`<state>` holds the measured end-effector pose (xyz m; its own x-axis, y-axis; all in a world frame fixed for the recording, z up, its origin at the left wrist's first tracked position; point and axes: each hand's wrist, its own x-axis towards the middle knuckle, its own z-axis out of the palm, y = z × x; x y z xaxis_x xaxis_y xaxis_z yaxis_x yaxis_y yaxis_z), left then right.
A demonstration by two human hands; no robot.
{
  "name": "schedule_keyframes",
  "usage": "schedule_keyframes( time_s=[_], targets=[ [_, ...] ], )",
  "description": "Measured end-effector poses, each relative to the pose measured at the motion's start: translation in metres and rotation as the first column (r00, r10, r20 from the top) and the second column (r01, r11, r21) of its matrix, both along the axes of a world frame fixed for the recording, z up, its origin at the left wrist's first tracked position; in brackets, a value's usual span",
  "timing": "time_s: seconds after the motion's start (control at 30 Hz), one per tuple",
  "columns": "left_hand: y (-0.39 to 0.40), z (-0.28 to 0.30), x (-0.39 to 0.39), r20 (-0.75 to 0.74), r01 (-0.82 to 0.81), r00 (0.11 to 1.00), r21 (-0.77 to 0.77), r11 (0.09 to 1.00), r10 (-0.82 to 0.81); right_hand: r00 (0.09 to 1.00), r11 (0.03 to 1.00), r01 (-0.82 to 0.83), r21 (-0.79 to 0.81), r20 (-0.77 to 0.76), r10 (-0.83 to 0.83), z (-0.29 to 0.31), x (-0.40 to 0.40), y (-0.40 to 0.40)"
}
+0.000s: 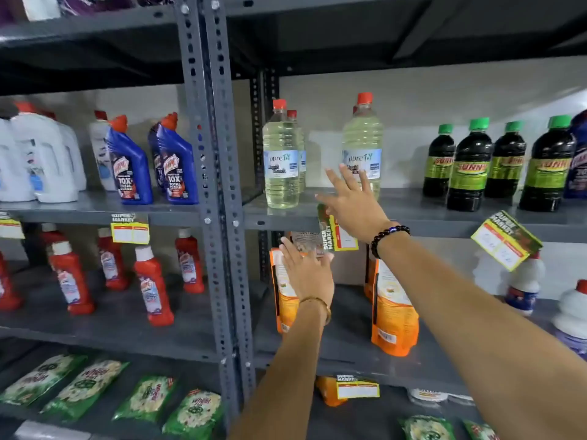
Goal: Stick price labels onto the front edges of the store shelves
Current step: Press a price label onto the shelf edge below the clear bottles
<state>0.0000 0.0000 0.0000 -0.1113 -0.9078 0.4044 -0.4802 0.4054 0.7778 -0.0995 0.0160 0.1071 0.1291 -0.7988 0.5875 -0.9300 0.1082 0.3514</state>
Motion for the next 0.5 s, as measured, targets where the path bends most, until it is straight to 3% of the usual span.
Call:
schedule_keyframes(
  time_s=[0.07, 0.27, 0.5],
  targets=[
    [-0.008, -0.002, -0.001, 0.021, -0.010, 1.000, 0.021, 1.000, 0.009, 0.998, 0.998, 0.059, 0.019, -0.025, -0.058, 0.002, 0.005, -0.006],
    [-0.021, -0.009, -0.009, -0.141, 0.046, 0.989, 0.040, 0.998, -0.040, 0.994, 0.993, 0.104, 0.048, -0.031, -0.103, 0.001, 0.013, -0.015],
    [-0.023, -0.007, -0.009, -0.224, 0.042, 0.974, 0.034, 0.999, -0.034, 0.997, 0.997, 0.077, -0.011, 0.023, -0.076, 0.000, 0.021, -0.016]
  ],
)
